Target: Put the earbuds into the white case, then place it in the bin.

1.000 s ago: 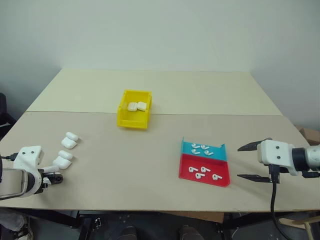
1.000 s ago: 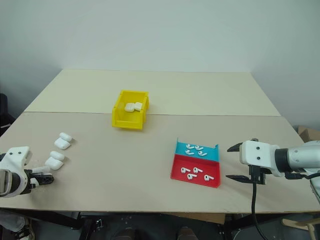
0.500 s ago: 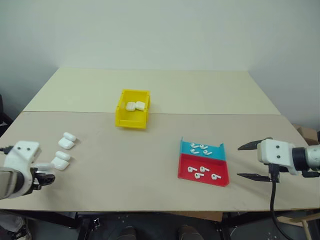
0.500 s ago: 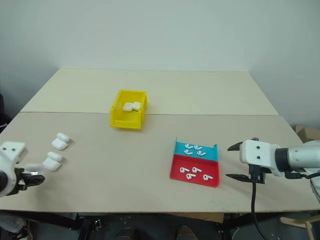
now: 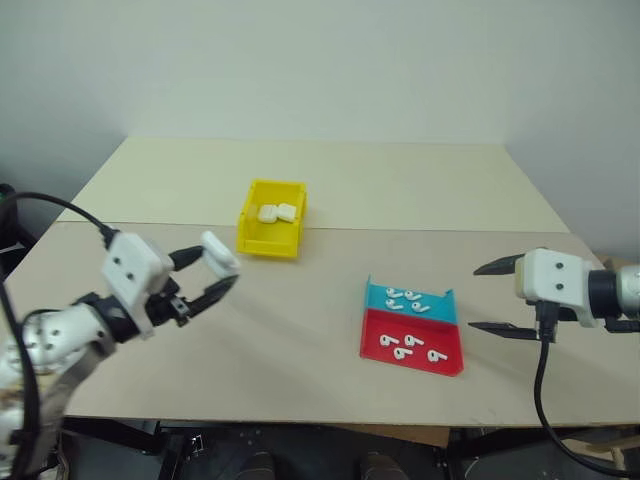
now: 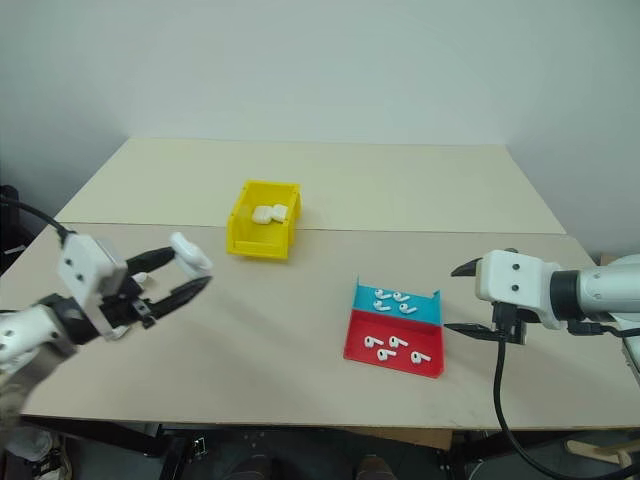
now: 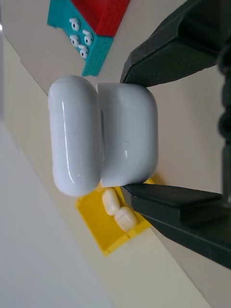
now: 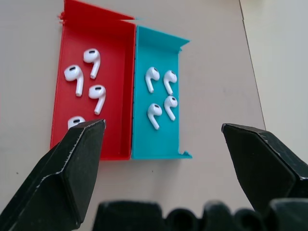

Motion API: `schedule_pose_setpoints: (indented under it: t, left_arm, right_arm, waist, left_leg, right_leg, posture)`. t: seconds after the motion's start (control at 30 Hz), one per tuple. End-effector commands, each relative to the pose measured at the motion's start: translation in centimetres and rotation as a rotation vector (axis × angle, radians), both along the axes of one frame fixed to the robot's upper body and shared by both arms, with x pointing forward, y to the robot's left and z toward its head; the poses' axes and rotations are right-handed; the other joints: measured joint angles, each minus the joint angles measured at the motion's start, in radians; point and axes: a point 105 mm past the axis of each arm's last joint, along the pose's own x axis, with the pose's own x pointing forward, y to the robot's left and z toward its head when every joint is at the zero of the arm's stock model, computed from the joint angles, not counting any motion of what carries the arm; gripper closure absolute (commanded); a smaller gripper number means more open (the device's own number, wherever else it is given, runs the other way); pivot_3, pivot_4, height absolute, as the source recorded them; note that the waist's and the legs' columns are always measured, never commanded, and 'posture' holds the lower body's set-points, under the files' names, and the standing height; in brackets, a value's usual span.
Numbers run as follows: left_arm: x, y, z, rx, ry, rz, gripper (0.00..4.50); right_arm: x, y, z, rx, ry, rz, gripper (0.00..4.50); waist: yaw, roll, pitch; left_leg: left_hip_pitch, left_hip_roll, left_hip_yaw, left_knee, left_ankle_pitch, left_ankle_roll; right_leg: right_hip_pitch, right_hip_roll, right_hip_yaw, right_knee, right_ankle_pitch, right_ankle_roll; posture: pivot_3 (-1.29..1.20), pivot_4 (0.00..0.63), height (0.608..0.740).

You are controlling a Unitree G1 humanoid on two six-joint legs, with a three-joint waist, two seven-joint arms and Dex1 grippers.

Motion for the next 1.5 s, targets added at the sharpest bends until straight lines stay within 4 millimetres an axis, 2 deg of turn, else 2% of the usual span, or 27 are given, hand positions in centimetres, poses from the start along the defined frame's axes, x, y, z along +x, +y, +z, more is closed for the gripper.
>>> schedule_pose_setpoints:
  t: [0.03, 0.23, 0.4, 0.6, 0.77, 0.9, 1.03, 1.07, 1.13, 1.2, 1.5]
  left_arm:
    - [0.1, -1.7, -0.1, -0.049, -0.133, -0.149, 1.75]
    - [0.5, -3.1, -1.5, -0.261, -0.211, -0.284, 1.75]
    - [0.1, -3.6, -2.1, -0.330, -0.198, -0.365, 1.75]
    - [-1.7, -4.2, -3.2, -0.292, -0.173, -0.524, 1.75]
    - [-3.4, -4.9, -2.7, -0.318, -0.071, -0.633, 1.75]
    - [-4.6, -5.2, -2.7, -0.326, -0.068, -0.722, 1.75]
    - [-5.2, -5.3, -3.1, -0.315, -0.036, -0.762, 1.75]
    - [-5.3, -5.4, -3.2, -0.314, -0.031, -0.767, 1.75]
    - [-5.5, -5.4, -3.2, -0.312, -0.027, -0.774, 1.75]
    - [-5.6, -5.5, -3.0, -0.319, -0.033, -0.775, 1.75]
    - [-5.9, -5.4, -2.5, -0.306, -0.035, -0.800, 1.75]
  right_arm:
    - [-0.6, 1.3, 0.6, -0.098, 0.034, 0.029, 0.00]
    - [-0.5, 3.4, -0.1, -0.167, 0.060, 0.049, 0.00]
    - [-1.7, 4.4, -0.8, -0.211, 0.138, 0.061, 0.00]
    - [-2.2, 6.1, -1.3, -0.193, 0.208, 0.058, 0.00]
    - [-2.2, 6.1, -2.1, -0.221, 0.243, 0.034, 0.00]
    - [-1.9, 6.1, -3.4, -0.249, 0.260, 0.007, 0.86]
    - [-1.2, 5.8, -4.4, -0.276, 0.268, -0.034, 0.86]
    - [-1.3, 5.7, -4.8, -0.291, 0.276, -0.034, 1.01]
    - [-1.4, 5.5, -5.2, -0.306, 0.285, -0.032, 1.44]
    - [-1.3, 5.3, -5.9, -0.331, 0.284, -0.042, 2.06]
    - [-0.6, 4.4, -7.7, -0.403, 0.296, -0.060, 2.06]
  waist:
    - [0.001, 0.001, 0.000]
    - [-0.001, 0.000, -0.001]
    - [-0.001, 0.000, -0.001]
    - [-0.004, 0.000, -0.001]
    - [-0.003, 0.000, -0.001]
    - [-0.001, 0.000, -0.001]
    - [-0.005, 0.000, -0.001]
    - [-0.005, 0.000, -0.001]
    - [-0.004, 0.000, -0.001]
    - [-0.003, 0.000, -0.001]
    - [-0.004, 0.000, -0.001]
  left_leg:
    - [0.000, 0.000, 0.000, 0.001, 0.000, 0.000]
    - [-0.001, 0.001, 0.000, 0.002, 0.000, 0.001]
    - [-0.002, 0.001, -0.001, 0.003, 0.000, 0.001]
    - [-0.001, 0.002, -0.001, 0.003, 0.000, 0.001]
    - [-0.002, 0.002, -0.001, 0.004, -0.001, 0.001]
    - [-0.001, 0.002, -0.001, 0.004, -0.001, 0.001]
    - [-0.001, 0.002, -0.001, 0.004, -0.001, 0.001]
    - [-0.001, 0.002, -0.001, 0.004, -0.001, 0.001]
    - [-0.001, 0.002, -0.001, 0.004, -0.001, 0.001]
    - [-0.002, 0.002, -0.001, 0.004, -0.001, 0.001]
    - [-0.001, 0.002, -0.001, 0.004, -0.001, 0.001]
  right_leg:
    - [0.000, 0.000, 0.000, 0.000, 0.000, 0.001]
    - [0.000, 0.001, 0.000, 0.000, 0.001, 0.002]
    - [0.000, 0.001, 0.000, 0.000, 0.001, 0.002]
    - [0.000, 0.001, -0.001, 0.001, 0.001, 0.002]
    - [-0.001, 0.001, -0.001, 0.001, 0.001, 0.002]
    - [0.000, 0.001, -0.001, 0.001, 0.001, 0.002]
    - [-0.001, 0.001, -0.001, 0.001, 0.001, 0.002]
    - [-0.001, 0.001, -0.001, 0.001, 0.001, 0.002]
    - [-0.001, 0.001, -0.001, 0.001, 0.001, 0.002]
    - [-0.001, 0.001, -0.001, 0.001, 0.001, 0.002]
    - [-0.001, 0.001, -0.001, 0.001, 0.001, 0.002]
  posture:
    - [0.00, 0.150, 0.740]
    - [0.00, 0.150, 0.740]
    - [0.00, 0.150, 0.740]
    - [0.00, 0.150, 0.740]
    - [0.00, 0.150, 0.740]
    - [0.00, 0.150, 0.740]
    - [0.00, 0.150, 0.740]
    - [0.00, 0.150, 0.740]
    - [0.00, 0.150, 0.740]
    - [0.00, 0.150, 0.740]
    - [0.00, 0.150, 0.740]
